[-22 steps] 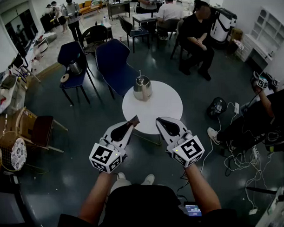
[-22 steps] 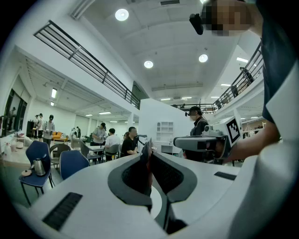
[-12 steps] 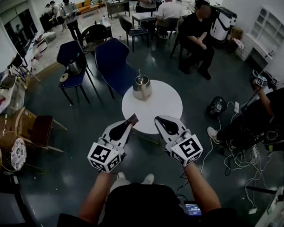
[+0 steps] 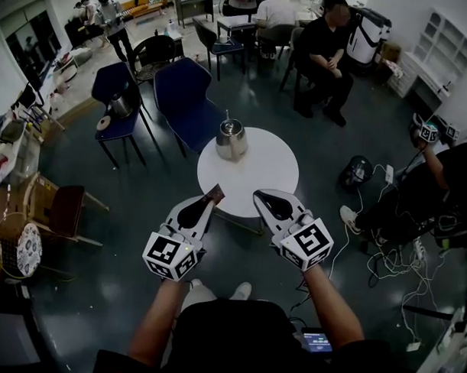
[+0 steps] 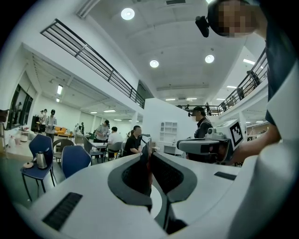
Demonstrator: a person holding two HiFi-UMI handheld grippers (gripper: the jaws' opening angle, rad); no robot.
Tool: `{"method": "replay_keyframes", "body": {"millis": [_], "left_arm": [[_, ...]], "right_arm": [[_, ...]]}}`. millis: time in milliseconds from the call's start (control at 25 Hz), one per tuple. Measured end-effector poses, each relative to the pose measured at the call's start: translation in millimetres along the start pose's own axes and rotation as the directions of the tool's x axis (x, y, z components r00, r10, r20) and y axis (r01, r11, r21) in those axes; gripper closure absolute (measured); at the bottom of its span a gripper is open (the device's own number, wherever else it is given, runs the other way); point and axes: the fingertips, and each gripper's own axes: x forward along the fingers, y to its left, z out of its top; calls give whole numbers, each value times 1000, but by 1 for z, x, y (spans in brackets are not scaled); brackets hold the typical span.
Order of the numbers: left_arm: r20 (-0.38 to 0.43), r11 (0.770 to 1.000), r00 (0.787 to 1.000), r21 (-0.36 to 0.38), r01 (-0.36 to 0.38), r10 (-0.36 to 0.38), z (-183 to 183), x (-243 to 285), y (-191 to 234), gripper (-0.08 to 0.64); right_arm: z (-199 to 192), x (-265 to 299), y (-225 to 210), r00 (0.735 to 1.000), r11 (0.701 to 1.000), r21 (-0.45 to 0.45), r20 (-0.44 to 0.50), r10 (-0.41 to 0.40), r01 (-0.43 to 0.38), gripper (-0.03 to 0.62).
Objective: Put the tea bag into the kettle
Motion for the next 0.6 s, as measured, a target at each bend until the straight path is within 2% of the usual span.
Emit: {"method": "replay_keyframes", "body": {"millis": [600], "left_arm": [[-14,999,999,-29,-38,37,-15,11,-4,523]], "right_arm": [[-15,-14,-25,1000,999,51,-8,-9,9,572]]}}
